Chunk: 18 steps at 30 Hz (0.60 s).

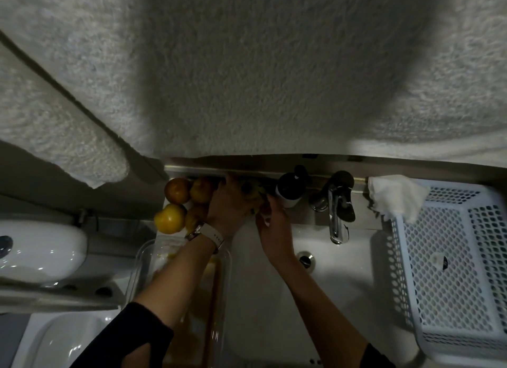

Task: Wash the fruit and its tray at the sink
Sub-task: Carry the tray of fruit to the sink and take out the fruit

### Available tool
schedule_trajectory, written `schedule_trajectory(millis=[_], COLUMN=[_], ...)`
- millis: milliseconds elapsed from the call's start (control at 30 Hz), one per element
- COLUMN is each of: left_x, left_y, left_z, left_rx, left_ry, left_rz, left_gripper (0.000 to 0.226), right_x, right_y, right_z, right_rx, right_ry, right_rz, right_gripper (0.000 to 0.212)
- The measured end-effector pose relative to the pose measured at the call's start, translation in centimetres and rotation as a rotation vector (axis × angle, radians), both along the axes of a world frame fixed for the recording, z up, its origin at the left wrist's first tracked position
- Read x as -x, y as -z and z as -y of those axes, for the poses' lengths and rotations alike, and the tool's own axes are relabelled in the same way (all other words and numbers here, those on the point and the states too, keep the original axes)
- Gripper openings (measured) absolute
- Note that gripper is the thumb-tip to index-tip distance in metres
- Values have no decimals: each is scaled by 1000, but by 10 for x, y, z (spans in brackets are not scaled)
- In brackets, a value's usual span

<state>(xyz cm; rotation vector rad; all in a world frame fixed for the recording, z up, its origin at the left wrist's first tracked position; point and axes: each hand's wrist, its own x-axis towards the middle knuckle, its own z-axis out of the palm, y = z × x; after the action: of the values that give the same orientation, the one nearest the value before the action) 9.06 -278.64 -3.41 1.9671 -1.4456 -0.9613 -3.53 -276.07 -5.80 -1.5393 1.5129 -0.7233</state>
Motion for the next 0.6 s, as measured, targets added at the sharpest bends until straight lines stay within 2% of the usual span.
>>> schedule_trajectory(millis=[233,300,400,533,600], left_x=[-5,-8,-15,-35,-53], left_y=[2,-3,-15,-29,-31], left_z=[-10,-21,-38,-70,-92], left_rx=[24,96,225,296,300], left_ry=[1,-10,-6,-42,-48], left_rz=[171,172,170,66,95], left_gripper=[93,90,76,57,48], right_x=[0,0,1,3,3], right_y=[-3,-2,1,3,2], right_z=[-6,-12,-25,-39,-48], right_rx=[-2,-20,-49,-148,-177], right_ry=[-11,8,28,18,-13], right_rz=[35,30,28,56,44], right_gripper=[58,58,50,44,41])
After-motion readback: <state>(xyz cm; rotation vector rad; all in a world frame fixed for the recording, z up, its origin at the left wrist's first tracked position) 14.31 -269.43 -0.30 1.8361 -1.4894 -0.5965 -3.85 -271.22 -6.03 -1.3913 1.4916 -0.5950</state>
